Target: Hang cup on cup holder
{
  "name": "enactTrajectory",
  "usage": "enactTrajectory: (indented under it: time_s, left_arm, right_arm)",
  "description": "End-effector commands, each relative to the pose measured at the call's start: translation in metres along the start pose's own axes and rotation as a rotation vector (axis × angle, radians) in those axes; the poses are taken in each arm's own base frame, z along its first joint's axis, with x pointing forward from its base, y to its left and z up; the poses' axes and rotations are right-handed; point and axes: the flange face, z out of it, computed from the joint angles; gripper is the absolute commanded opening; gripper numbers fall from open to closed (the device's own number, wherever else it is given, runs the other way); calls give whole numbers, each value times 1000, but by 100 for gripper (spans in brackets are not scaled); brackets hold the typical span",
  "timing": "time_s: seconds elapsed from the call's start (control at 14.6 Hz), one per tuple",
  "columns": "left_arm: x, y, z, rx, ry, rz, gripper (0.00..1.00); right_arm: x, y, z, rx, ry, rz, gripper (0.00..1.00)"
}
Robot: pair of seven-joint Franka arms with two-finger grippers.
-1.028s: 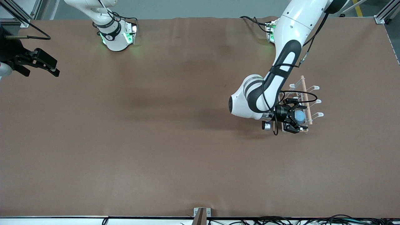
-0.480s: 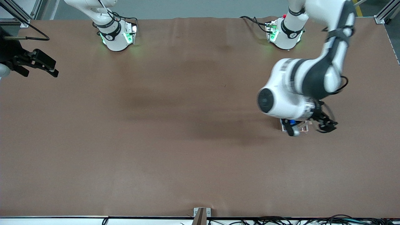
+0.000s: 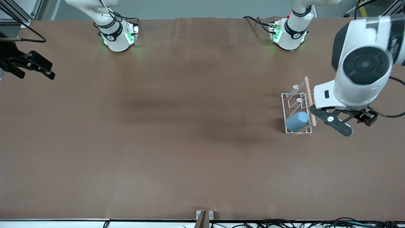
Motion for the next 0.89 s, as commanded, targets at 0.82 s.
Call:
enactTrajectory:
  time_s: [0.82]
  left_arm:
    - [-69,-31,-49,-241,217,-403,100]
  right_arm:
    - [-3,41,-2,-19,-11,13,100]
